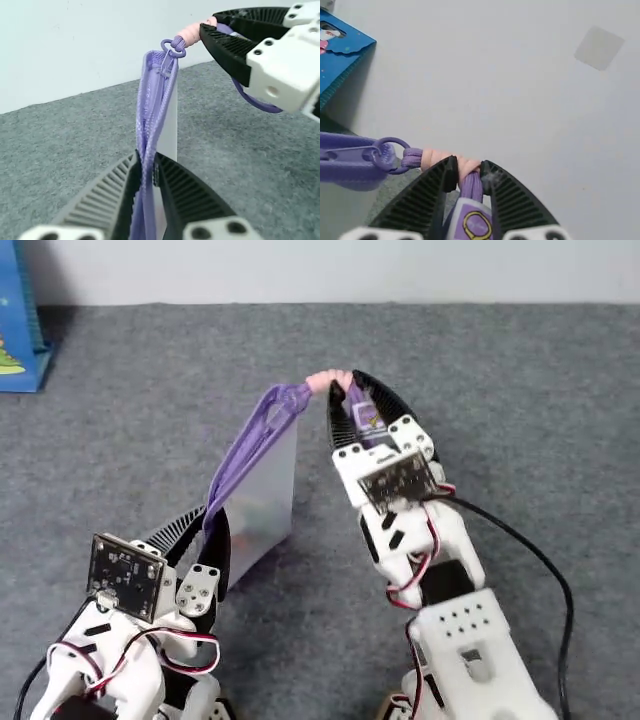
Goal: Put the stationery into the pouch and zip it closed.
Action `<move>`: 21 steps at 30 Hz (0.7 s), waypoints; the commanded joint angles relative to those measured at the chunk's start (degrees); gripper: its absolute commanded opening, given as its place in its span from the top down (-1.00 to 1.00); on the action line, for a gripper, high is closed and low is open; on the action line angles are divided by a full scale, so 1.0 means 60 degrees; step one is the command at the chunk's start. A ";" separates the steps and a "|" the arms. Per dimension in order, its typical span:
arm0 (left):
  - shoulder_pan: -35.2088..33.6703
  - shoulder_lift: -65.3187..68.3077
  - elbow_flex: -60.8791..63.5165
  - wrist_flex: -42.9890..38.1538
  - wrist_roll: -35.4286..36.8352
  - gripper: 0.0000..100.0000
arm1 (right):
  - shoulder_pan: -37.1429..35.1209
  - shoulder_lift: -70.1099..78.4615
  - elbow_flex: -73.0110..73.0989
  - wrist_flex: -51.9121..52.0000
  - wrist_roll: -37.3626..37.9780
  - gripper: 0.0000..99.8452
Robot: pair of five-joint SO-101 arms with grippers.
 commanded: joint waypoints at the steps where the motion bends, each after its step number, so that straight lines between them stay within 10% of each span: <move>1: -0.0161 -0.0147 -0.0051 0.0117 -0.0147 0.98 | 0.1004 0.1077 -0.0864 -0.0491 0.0015 0.98; 21: -0.0176 -0.0147 -0.0051 0.0073 -0.0147 0.98 | 0.0989 0.1590 -0.1875 -0.0476 -0.0059 0.98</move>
